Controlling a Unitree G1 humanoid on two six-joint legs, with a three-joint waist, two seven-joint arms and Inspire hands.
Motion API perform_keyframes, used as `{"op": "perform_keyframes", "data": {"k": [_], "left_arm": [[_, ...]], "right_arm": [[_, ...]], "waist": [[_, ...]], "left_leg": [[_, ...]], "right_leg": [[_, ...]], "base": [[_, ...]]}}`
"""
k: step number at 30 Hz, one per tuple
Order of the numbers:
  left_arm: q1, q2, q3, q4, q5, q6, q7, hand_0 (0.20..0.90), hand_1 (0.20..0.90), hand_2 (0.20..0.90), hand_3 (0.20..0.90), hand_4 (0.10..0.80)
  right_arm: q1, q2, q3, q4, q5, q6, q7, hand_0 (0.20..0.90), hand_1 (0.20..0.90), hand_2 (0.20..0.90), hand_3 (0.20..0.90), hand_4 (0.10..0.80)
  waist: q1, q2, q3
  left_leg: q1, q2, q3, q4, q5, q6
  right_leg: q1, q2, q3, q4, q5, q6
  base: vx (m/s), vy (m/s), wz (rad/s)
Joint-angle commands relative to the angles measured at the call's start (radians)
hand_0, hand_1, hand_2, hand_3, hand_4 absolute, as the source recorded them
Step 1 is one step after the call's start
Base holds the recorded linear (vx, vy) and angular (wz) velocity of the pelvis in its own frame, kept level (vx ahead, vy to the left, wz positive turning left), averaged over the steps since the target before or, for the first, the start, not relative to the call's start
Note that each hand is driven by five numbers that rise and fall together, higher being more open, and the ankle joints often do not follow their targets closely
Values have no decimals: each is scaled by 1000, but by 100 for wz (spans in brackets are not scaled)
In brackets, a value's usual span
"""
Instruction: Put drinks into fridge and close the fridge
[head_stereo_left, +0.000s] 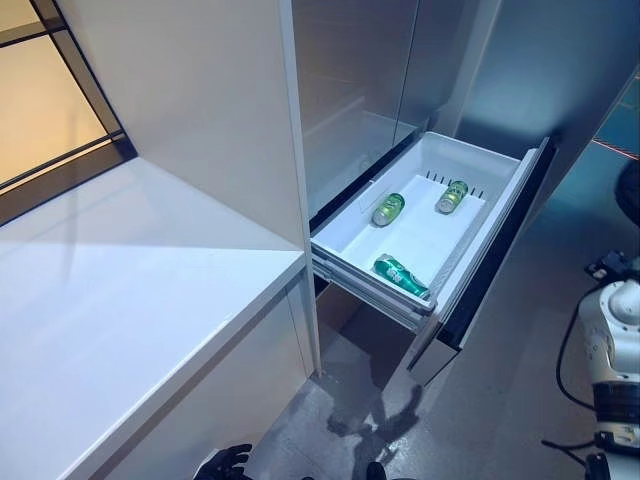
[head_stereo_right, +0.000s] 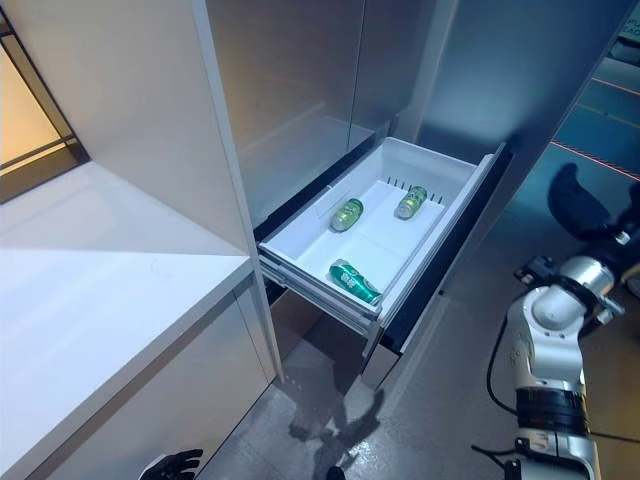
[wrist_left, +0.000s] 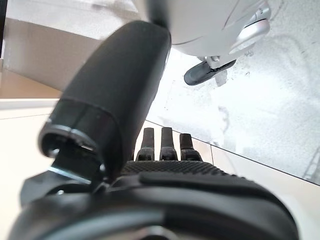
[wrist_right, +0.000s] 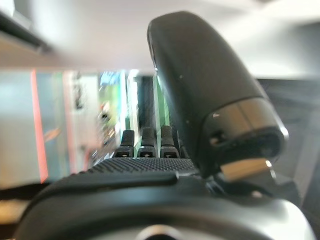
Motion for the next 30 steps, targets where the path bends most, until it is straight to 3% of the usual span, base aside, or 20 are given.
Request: {"op": "perform_keyframes", "data": {"k": [1,8,16,20,30], "left_arm": [[-29,11,2,38,1,-48,35,900,900,900,900,800],[-87,17,-30,-18,-72,-33,35,900,900,900,900,800],[-110,13,-63,-54,-134,3,88,900,900,900,900,800],[-84,14,-51,-50,-148,8,109,900,900,900,900,800],[-83,43,-33,-127,-266,-3,134,900,900,900,900,800]], "right_arm": [[-2,-16,-95,13,151,-115,48,900,900,900,900,800],[70,80,-70,85,377,-115,230,900,900,900,900,800],[-6,113,48,120,411,-99,360,900,900,900,900,800],[-60,101,116,117,393,-54,541,900,900,900,900,800],[-299,4,254,249,357,93,738,900,900,900,900,800]], "waist": [[7,-8,-38],[1,-16,47],[33,-5,136],[52,2,172],[134,19,244]], "left_leg": [[-47,-29,14,163,-176,34],[-149,-44,19,371,-255,61],[-309,-56,7,537,-276,77],[-372,-67,-12,603,-282,78],[-538,-84,-57,752,-290,78]], "right_leg": [[-83,-3,-7,209,-145,28],[-163,-52,-23,343,-164,12],[-298,-67,-49,506,-190,-21],[-353,-70,-59,581,-209,-40],[-505,-72,-99,798,-283,-87]], "base": [[-50,-8,-17],[-61,-13,-4],[-114,8,9],[-23,18,9],[-28,-11,17]]}}
